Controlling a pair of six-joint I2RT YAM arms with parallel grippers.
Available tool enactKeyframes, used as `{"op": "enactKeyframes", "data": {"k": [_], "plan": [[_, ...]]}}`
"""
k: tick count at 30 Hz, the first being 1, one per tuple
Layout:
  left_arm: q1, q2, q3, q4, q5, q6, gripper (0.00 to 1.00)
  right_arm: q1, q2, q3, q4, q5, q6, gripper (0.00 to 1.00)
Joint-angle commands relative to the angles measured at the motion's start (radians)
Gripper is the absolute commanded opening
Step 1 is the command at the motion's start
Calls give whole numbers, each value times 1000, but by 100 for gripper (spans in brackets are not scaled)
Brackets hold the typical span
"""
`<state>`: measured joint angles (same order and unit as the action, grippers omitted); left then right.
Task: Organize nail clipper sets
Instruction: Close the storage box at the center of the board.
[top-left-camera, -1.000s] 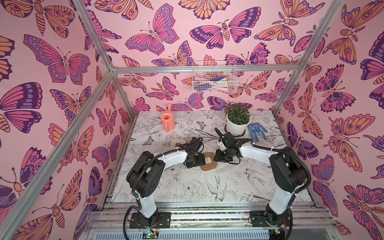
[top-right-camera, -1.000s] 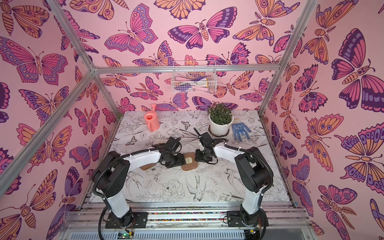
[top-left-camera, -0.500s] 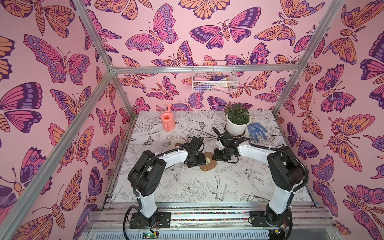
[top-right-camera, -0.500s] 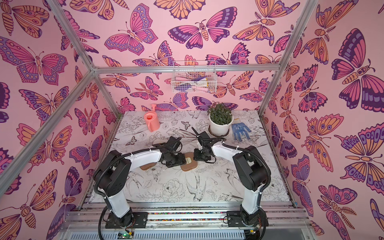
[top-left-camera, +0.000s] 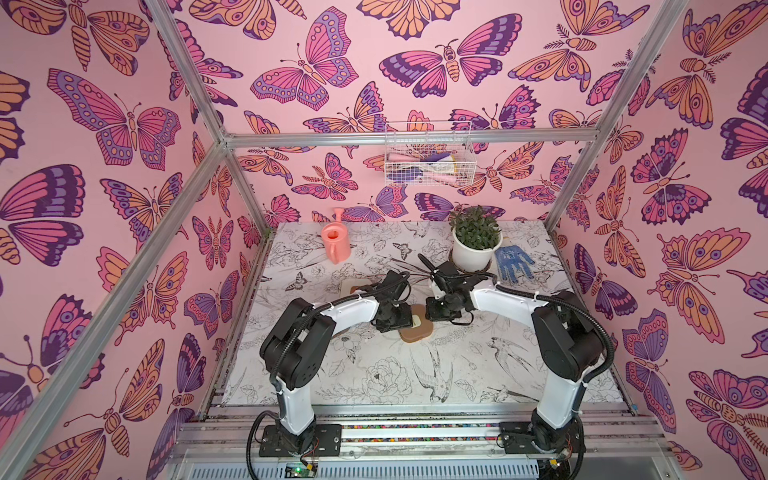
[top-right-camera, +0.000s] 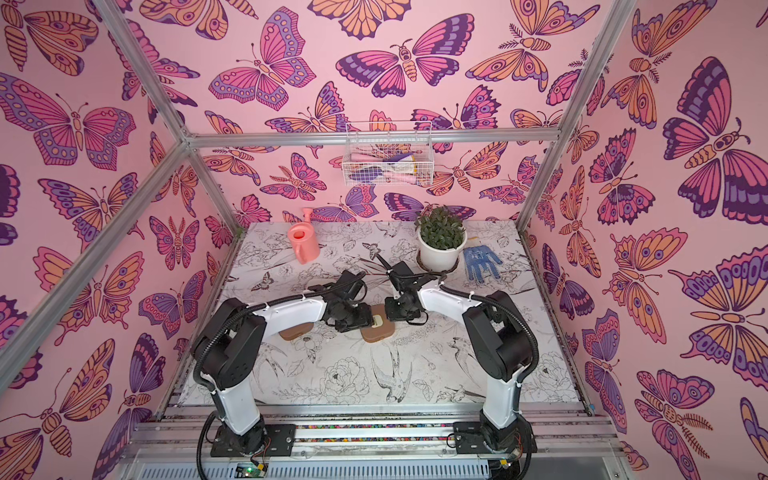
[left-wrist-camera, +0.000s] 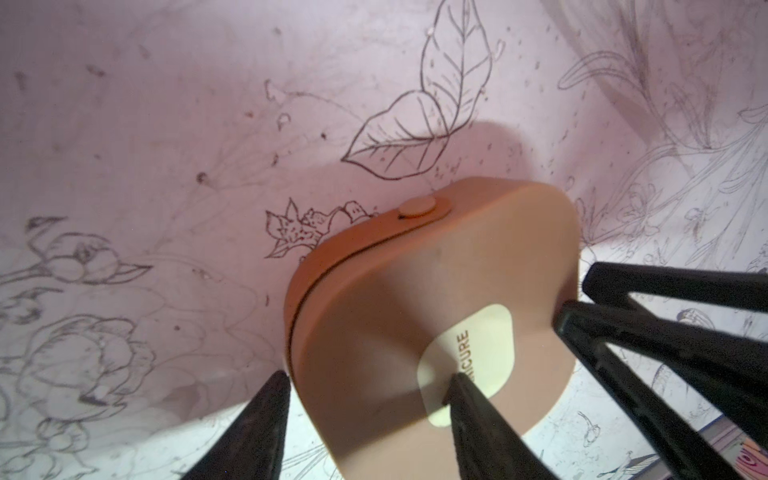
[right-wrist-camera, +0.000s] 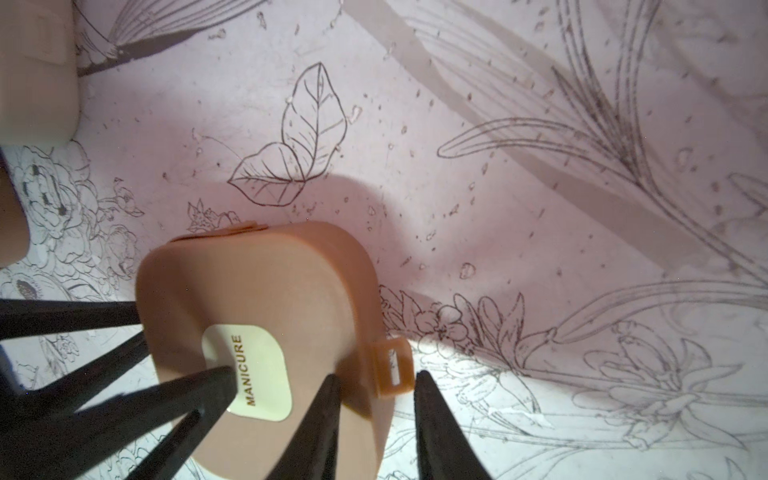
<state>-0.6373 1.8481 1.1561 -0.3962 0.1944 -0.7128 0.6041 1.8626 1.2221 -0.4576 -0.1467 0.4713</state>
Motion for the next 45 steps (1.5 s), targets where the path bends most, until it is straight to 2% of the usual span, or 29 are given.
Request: {"op": "enactKeyframes", "data": {"k": [1, 4, 23, 45], "plan": [[-5, 33, 3, -57, -16, 10, 54, 9, 33, 11, -44, 25, -7, 31], [-7, 39, 10, -57, -3, 12, 50, 10, 33, 7, -47, 22, -3, 30], [-9, 53, 16, -55, 8, 7, 51, 14, 57, -77, 17, -38, 59, 28], [-10, 53, 17, -54, 11, 5, 51, 15, 48, -160, 16, 18, 95, 34]]}}
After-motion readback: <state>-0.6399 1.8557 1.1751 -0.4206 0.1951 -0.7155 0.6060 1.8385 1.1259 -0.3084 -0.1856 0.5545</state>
